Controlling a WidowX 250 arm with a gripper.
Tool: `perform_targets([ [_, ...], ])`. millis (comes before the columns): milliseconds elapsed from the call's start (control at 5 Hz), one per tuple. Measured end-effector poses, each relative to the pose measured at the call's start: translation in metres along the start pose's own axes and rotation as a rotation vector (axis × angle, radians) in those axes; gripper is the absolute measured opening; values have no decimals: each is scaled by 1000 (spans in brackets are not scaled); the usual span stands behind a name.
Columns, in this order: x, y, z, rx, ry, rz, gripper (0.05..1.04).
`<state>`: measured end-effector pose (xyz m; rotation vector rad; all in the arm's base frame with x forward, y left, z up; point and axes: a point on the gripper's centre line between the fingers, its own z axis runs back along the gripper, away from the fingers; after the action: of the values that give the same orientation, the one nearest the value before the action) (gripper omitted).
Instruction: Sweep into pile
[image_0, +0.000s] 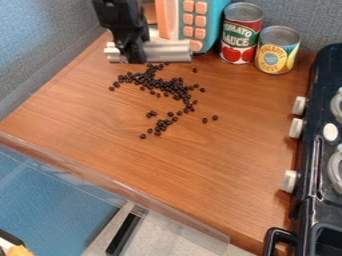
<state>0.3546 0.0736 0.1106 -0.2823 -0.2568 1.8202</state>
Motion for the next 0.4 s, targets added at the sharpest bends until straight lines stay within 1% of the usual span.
perform_targets([
  [200, -2, 21, 19, 21, 30, 12, 383],
  [400, -12, 58, 1, 98, -15, 4, 383],
])
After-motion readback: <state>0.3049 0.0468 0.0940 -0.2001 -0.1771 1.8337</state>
